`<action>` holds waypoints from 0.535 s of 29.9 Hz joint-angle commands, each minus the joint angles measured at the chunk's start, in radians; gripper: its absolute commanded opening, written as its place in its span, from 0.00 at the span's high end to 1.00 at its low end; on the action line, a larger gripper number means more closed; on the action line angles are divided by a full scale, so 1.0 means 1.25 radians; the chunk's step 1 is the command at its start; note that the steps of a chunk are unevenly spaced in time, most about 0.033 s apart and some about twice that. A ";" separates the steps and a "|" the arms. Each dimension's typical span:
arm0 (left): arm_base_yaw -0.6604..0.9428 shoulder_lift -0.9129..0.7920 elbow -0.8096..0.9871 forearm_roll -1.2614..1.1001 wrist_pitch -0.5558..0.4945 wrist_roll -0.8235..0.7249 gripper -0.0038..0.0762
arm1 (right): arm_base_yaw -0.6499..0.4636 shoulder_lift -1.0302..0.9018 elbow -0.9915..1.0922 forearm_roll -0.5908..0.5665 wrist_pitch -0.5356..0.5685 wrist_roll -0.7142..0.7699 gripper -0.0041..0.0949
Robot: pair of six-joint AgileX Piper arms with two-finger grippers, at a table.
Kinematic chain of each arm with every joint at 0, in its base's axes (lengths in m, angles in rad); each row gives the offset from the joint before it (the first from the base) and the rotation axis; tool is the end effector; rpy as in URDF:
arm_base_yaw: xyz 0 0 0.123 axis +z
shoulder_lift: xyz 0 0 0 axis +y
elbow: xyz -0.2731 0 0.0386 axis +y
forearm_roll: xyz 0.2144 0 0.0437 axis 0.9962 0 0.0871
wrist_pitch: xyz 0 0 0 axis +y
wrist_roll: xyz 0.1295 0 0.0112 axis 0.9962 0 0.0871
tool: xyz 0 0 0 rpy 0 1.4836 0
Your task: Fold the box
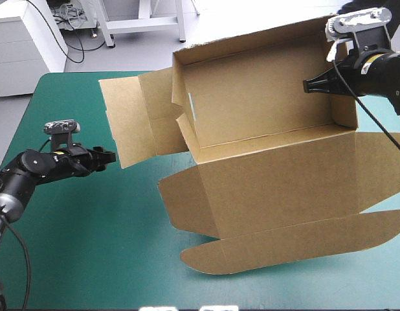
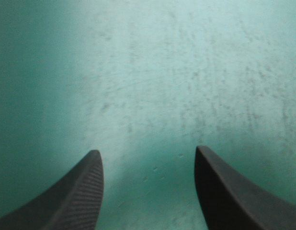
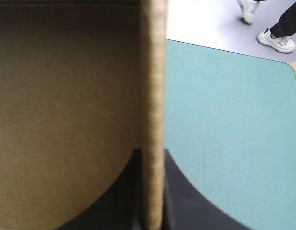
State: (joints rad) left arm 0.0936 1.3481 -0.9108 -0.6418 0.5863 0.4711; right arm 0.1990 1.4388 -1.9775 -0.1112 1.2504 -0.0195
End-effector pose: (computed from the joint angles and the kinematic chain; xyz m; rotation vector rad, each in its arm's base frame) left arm 0.2748 -0.0175 0.2554 -0.0584 2.3851 -0.4021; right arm 0.2663 0.0397 0.4708 -0.2180 2.1788 -0.0343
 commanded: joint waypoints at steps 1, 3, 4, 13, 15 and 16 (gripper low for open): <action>0.001 0.041 -0.029 -0.328 -0.022 0.237 0.45 | 0.000 -0.029 -0.023 0.022 0.002 0.000 0.98; 0.001 0.073 -0.029 -0.479 -0.003 0.357 0.45 | 0.000 -0.029 -0.023 0.030 0.002 0.000 0.98; 0.001 0.083 -0.029 -0.535 0.008 0.419 0.45 | 0.000 -0.029 -0.023 0.033 0.002 -0.002 0.98; -0.066 0.113 -0.047 -0.714 0.059 0.604 0.45 | 0.000 -0.013 -0.023 0.035 0.002 -0.016 0.98; -0.098 0.113 -0.061 -0.714 0.054 0.604 0.45 | 0.000 -0.003 -0.023 0.035 0.002 -0.017 0.98; -0.113 0.113 -0.069 -0.714 0.054 0.604 0.45 | 0.000 0.009 -0.023 0.035 0.002 -0.017 0.98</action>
State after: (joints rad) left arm -0.0012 1.5242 -0.9454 -1.4752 0.6260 1.2176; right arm 0.1990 1.4548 -1.9775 -0.0729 1.2504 -0.0418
